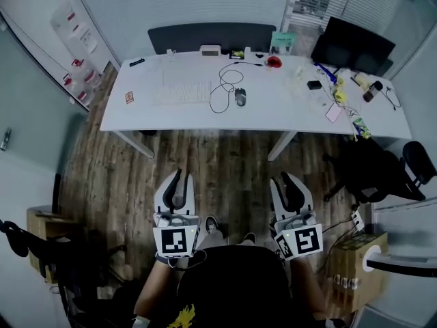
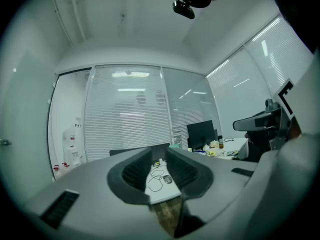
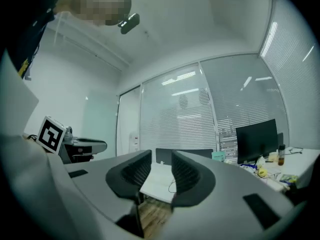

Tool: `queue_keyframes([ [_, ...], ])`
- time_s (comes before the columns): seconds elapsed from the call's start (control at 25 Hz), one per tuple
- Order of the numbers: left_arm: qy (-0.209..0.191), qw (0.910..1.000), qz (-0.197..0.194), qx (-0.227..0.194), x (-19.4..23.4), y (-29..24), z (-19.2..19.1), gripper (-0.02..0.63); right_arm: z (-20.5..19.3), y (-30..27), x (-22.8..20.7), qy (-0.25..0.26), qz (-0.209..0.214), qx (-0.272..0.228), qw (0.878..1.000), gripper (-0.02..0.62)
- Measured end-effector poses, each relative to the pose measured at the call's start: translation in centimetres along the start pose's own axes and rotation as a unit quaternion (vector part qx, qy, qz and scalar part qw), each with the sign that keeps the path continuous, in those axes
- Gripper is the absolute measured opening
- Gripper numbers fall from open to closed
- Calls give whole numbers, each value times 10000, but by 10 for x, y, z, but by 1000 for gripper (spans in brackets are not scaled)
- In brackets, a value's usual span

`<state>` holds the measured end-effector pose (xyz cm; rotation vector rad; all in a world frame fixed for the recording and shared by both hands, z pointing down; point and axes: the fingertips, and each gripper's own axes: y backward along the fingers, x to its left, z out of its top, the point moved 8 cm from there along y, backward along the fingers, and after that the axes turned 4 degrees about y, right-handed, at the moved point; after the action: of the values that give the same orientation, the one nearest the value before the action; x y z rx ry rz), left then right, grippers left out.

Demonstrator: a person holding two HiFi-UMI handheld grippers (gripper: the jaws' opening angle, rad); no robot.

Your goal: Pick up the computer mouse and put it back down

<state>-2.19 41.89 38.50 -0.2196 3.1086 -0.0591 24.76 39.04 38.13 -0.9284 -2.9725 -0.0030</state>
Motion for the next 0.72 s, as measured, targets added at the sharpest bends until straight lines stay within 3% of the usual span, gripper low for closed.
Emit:
queue_keyframes([
  [0.08, 173, 9996, -82, -190, 2, -5, 6, 234, -1, -3, 2, -90, -65, 94, 9999, 234],
  [0.2, 104, 9994, -167, -276, 19, -15, 8, 384, -4, -19, 4, -188, -225, 158, 9994, 368],
  [0.28, 196, 9991, -185, -317, 36, -22, 5, 448, -9, -33, 8, -385, -346, 80, 9986, 554],
  [0.32, 259, 9990, -195, -324, 45, -22, 2, 476, -11, -38, 12, -468, -420, 51, 9980, 598],
  [0.44, 241, 9988, -194, -367, 78, -23, 2, 505, -9, -54, 26, -389, -647, 93, 9971, 598],
  [0.72, 266, 9979, -308, -506, 134, -55, -4, 505, -5, -99, 45, -107, -882, 349, 9954, 598],
])
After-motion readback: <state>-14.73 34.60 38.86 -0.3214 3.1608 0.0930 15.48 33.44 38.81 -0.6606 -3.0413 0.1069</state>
